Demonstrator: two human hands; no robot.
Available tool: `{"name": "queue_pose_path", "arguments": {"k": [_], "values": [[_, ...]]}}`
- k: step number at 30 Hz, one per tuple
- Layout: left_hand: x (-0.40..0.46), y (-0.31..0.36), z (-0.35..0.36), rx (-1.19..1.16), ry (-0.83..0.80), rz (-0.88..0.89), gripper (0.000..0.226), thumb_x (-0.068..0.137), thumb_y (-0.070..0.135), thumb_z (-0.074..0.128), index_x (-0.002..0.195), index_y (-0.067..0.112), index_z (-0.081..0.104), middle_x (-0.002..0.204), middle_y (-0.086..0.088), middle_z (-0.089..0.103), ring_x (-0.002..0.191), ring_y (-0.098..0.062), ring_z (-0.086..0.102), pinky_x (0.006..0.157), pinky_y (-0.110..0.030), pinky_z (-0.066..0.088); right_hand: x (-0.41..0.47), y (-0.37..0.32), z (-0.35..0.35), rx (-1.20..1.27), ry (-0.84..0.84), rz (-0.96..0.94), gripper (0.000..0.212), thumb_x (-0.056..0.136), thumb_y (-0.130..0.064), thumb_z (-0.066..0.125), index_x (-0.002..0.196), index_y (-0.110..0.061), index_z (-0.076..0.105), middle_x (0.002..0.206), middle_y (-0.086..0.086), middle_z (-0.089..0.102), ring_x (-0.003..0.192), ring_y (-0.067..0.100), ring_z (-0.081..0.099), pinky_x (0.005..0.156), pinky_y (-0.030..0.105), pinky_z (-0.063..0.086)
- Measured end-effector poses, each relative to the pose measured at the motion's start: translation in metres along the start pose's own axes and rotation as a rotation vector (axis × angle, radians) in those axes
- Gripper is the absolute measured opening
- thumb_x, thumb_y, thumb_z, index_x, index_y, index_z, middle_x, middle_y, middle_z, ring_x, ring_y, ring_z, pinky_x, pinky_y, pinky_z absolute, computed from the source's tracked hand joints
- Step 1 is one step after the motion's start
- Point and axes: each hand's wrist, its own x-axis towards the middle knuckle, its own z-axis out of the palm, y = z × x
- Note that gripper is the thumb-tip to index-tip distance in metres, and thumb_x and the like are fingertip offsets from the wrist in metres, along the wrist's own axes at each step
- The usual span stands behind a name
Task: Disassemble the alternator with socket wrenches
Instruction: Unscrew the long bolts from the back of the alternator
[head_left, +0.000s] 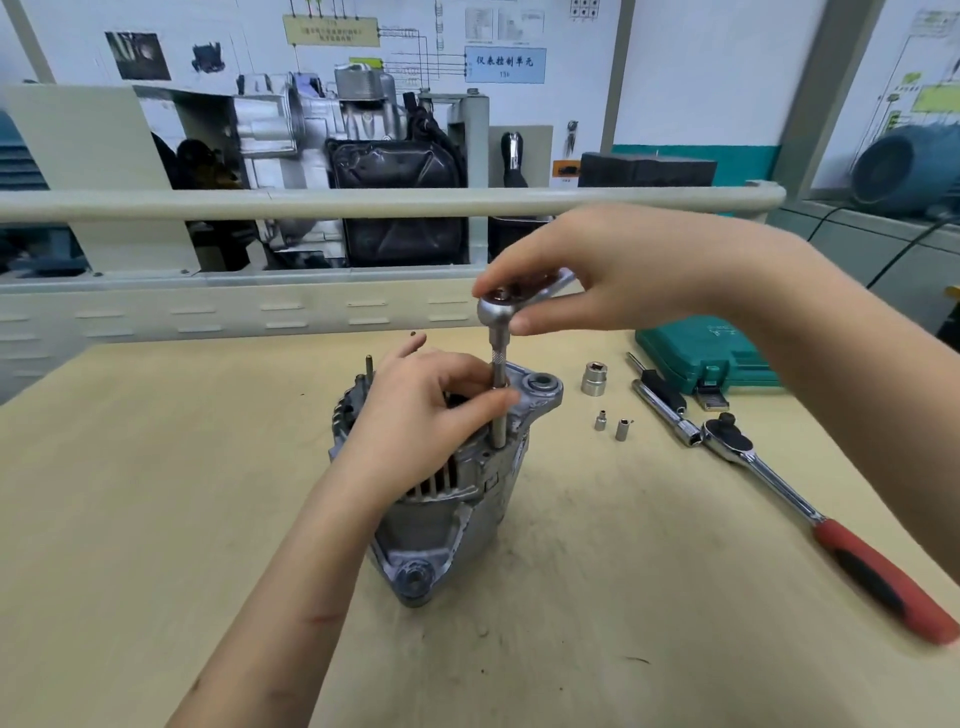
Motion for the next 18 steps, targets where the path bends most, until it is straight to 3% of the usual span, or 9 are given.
{"name": "queue_pose_path", "arguments": {"k": [2, 6, 10, 12, 14, 18], "values": [[-0.001, -0.001, 0.002, -0.064, -0.002, -0.033, 0.02, 0.074, 0.028, 0.072, 0.066, 0.04, 0.058, 0.057, 0.038, 0.057, 0.069, 0.017, 0.055, 0.095, -0.03, 0.035, 0.002, -0.001, 0.001, -0.083, -0.006, 0.022, 0.034, 0.086, -0.036, 0.056, 0.116, -0.02, 0.06, 0.106, -0.009, 0.063, 0.094, 0.007, 0.056, 0.084, 0.025, 0.041], [-0.001, -0.004, 0.002, -0.18, -0.007, -0.117, 0.012, 0.072, 0.029, 0.073, 0.071, 0.034, 0.063, 0.063, 0.022, 0.066, 0.067, 0.006, 0.062, 0.064, -0.01, 0.047, 0.007, -0.003, 0.006, -0.15, 0.031, 0.011, 0.033, 0.084, -0.043, 0.057, 0.107, -0.02, 0.062, 0.091, -0.012, 0.058, 0.085, 0.008, 0.053, 0.076, 0.024, 0.04], [-0.003, -0.002, 0.002, -0.108, -0.018, -0.087, 0.005, 0.077, 0.035, 0.066, 0.079, 0.031, 0.064, 0.068, 0.015, 0.066, 0.071, -0.001, 0.06, 0.068, -0.02, 0.046, 0.004, -0.001, 0.009, -0.072, 0.11, 0.015, 0.034, 0.081, -0.041, 0.062, 0.106, -0.018, 0.065, 0.088, -0.014, 0.057, 0.084, 0.004, 0.053, 0.076, 0.018, 0.039], [-0.004, 0.0, 0.003, -0.001, -0.018, -0.044, 0.016, 0.081, 0.037, 0.062, 0.089, 0.024, 0.067, 0.064, 0.015, 0.06, 0.075, -0.012, 0.056, 0.07, -0.025, 0.041, 0.003, 0.0, 0.011, 0.012, 0.135, 0.031, 0.033, 0.079, -0.039, 0.065, 0.105, -0.019, 0.066, 0.085, -0.017, 0.058, 0.084, 0.0, 0.054, 0.079, 0.016, 0.041], [-0.003, 0.001, 0.004, 0.095, -0.006, -0.01, 0.023, 0.083, 0.038, 0.059, 0.088, 0.017, 0.069, 0.058, 0.014, 0.052, 0.074, -0.017, 0.051, 0.065, -0.019, 0.034, 0.002, 0.0, 0.013, 0.08, 0.156, 0.043, 0.033, 0.076, -0.039, 0.068, 0.103, -0.021, 0.067, 0.083, -0.021, 0.058, 0.082, -0.002, 0.056, 0.08, 0.014, 0.043], [-0.003, 0.0, 0.003, 0.122, 0.003, 0.018, 0.023, 0.083, 0.036, 0.059, 0.08, 0.016, 0.067, 0.055, 0.014, 0.048, 0.069, -0.009, 0.047, 0.062, -0.008, 0.026, 0.0, 0.004, 0.01, 0.179, 0.103, 0.061, 0.04, 0.071, -0.052, 0.062, 0.1, -0.025, 0.066, 0.09, -0.021, 0.062, 0.085, -0.006, 0.056, 0.074, 0.004, 0.04]]}}
